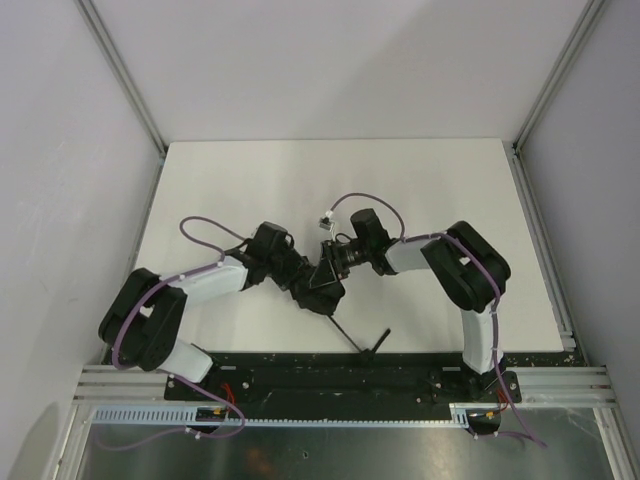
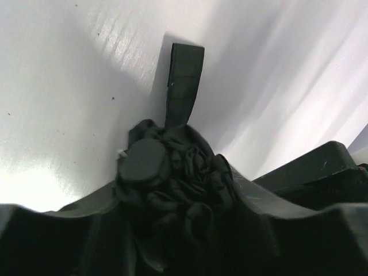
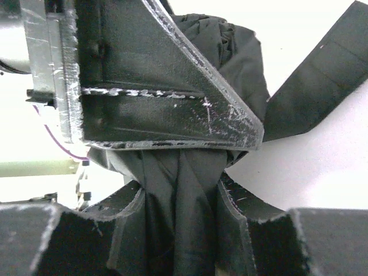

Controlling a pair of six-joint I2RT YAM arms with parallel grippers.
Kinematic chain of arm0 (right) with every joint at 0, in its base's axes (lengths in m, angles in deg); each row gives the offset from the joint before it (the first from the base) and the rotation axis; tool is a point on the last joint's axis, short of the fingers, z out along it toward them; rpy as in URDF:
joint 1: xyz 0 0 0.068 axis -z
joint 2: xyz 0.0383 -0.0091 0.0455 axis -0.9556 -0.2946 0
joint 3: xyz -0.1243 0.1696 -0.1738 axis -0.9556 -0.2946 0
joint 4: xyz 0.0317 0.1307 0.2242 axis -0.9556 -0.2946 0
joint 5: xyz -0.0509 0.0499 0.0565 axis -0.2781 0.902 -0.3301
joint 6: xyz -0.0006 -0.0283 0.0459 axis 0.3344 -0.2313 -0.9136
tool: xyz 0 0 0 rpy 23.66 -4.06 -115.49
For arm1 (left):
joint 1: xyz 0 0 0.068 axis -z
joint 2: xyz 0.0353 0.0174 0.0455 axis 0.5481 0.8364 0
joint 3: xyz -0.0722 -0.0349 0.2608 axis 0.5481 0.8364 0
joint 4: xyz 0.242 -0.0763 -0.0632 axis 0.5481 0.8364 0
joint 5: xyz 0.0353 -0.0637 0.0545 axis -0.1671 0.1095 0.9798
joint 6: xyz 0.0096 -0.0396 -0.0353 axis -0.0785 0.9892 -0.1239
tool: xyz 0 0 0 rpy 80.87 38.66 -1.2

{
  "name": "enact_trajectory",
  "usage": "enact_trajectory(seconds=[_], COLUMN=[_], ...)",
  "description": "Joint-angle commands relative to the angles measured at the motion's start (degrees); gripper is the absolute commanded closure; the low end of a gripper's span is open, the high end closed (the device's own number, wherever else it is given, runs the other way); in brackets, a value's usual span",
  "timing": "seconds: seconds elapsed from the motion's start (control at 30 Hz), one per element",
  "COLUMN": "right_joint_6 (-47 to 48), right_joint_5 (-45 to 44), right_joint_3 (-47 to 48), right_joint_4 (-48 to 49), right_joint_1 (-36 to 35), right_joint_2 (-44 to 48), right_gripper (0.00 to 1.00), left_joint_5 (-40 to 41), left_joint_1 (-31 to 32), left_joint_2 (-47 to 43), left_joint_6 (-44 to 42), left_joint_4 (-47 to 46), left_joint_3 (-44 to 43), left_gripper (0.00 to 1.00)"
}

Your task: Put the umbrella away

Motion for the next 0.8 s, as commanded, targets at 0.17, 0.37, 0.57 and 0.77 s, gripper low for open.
enact_trajectory(seconds=[0.17,0.37,0.57,0.77], right_joint_6=[-7.3,7.0,15.7,19.7], right_joint_5=[2.7,-13.7,-23.2,-33.4], right_joint_3=[-0.4,-0.4,-0.4,0.1], right_joint_4=[11.6,-8.8,-17.1,-21.2], right_joint_1=[0.0,-3.3,-8.5,-13.0], right_joint_2=[2.7,12.1,18.9,20.5], right_gripper=[0.87,0.29,0.20,0.14], left_joint_5=[0.3,1.2,1.1,-0.2], left_joint_1=[2.0,1.9,1.7,1.6], left_joint_2=[-2.4,-4.1,-5.0,-4.8], left_joint_6=[-3.1,-1.1,0.9,3.1], left_joint_4=[-2.4,-2.5,-2.2,0.4], left_joint_3=[-1.0,0.1,0.5,-0.7], left_gripper=[0.96,1.00,1.00,1.00])
